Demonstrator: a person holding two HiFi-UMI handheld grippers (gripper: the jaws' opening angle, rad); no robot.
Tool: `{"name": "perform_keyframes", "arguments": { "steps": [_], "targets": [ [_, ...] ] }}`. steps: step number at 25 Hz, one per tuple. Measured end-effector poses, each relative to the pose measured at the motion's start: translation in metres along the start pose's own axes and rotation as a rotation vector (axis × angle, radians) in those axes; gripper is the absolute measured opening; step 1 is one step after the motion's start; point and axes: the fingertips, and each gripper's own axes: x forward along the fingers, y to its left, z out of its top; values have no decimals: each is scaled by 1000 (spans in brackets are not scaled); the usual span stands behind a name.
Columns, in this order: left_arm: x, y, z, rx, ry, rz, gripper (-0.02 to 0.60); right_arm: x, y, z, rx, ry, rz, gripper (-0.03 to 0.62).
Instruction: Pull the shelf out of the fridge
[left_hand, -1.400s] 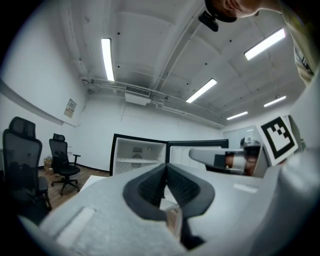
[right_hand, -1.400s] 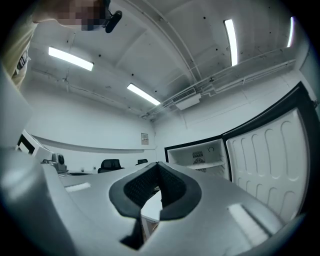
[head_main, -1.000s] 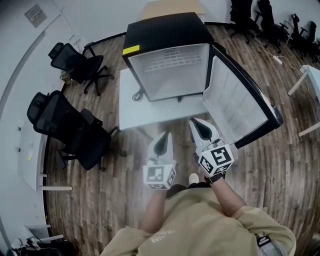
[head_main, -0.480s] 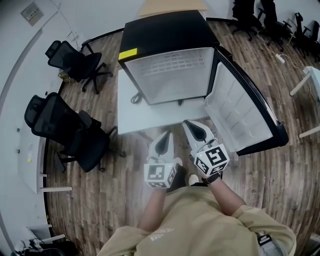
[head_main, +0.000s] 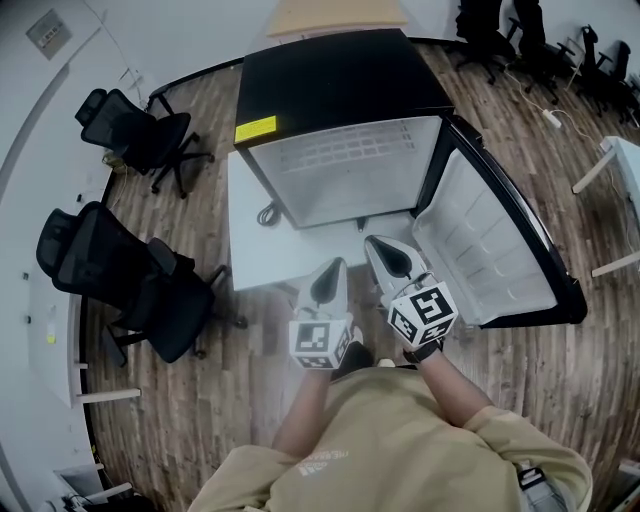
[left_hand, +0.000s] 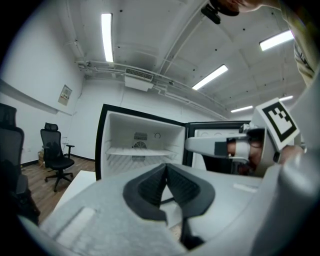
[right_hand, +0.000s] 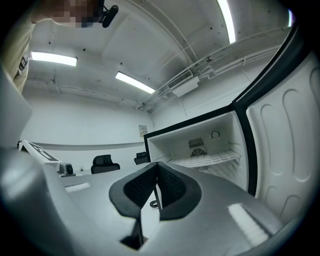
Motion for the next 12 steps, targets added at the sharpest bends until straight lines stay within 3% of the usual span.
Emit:
{"name": "perform_keyframes", "arguments": {
  "steps": [7, 12],
  "targets": [
    [28, 40, 14, 4, -29, -13, 2, 42, -28, -6, 57, 4, -49, 6],
    [48, 59, 15, -34, -42, -27, 2, 60, -45, -13, 25, 28, -79, 8]
  ]
}}
